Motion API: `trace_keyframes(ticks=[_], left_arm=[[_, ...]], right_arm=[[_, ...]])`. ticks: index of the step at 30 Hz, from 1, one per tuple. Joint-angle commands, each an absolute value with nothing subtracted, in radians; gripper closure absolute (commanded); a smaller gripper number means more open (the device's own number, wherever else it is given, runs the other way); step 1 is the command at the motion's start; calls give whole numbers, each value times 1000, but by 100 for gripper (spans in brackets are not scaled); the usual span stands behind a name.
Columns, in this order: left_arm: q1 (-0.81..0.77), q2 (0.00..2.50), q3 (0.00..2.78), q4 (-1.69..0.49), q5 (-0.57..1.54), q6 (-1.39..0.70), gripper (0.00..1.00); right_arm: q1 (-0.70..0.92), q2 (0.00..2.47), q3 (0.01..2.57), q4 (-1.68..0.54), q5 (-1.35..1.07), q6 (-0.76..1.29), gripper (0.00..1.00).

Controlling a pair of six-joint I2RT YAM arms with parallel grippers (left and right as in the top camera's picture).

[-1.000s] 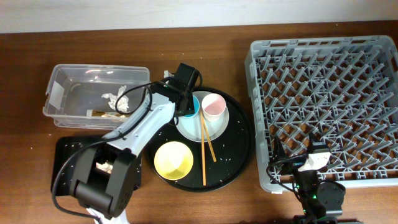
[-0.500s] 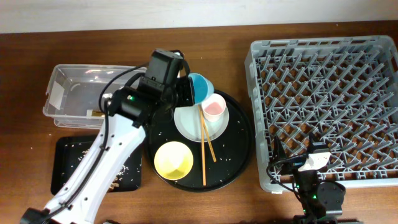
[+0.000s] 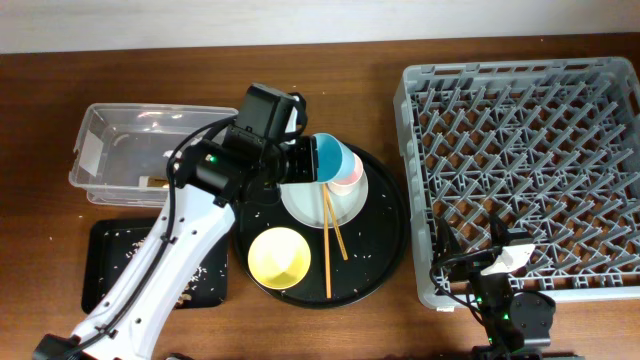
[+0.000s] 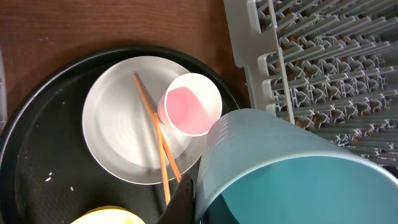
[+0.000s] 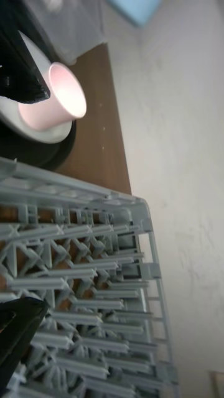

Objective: Sort waste into correct bins and load items into the dishwasher rack
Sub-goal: 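Tilt the blue cup toward the rack and reach the right gripper to it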

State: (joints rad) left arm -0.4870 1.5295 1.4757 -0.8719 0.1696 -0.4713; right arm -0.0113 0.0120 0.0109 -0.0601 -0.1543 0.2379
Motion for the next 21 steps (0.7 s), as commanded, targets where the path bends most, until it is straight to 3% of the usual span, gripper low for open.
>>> trace_keyframes(ticks=[1,5,15,21], left_arm=[[-506,1514,1491,-873,188,-454,99],[-522,1514,1491,-873,189,-455,99],[-516,1514,1501,-840,190,-455,99],[-516,1502,1512,-843,199,-455,99]], right_arm=[[-7,7,6,-63,-184,354,1],[-7,7,6,-58,-184,474,2],[-7,58,62,-19,-258,472,2],[-7,432,326,-91,-251,407,2]])
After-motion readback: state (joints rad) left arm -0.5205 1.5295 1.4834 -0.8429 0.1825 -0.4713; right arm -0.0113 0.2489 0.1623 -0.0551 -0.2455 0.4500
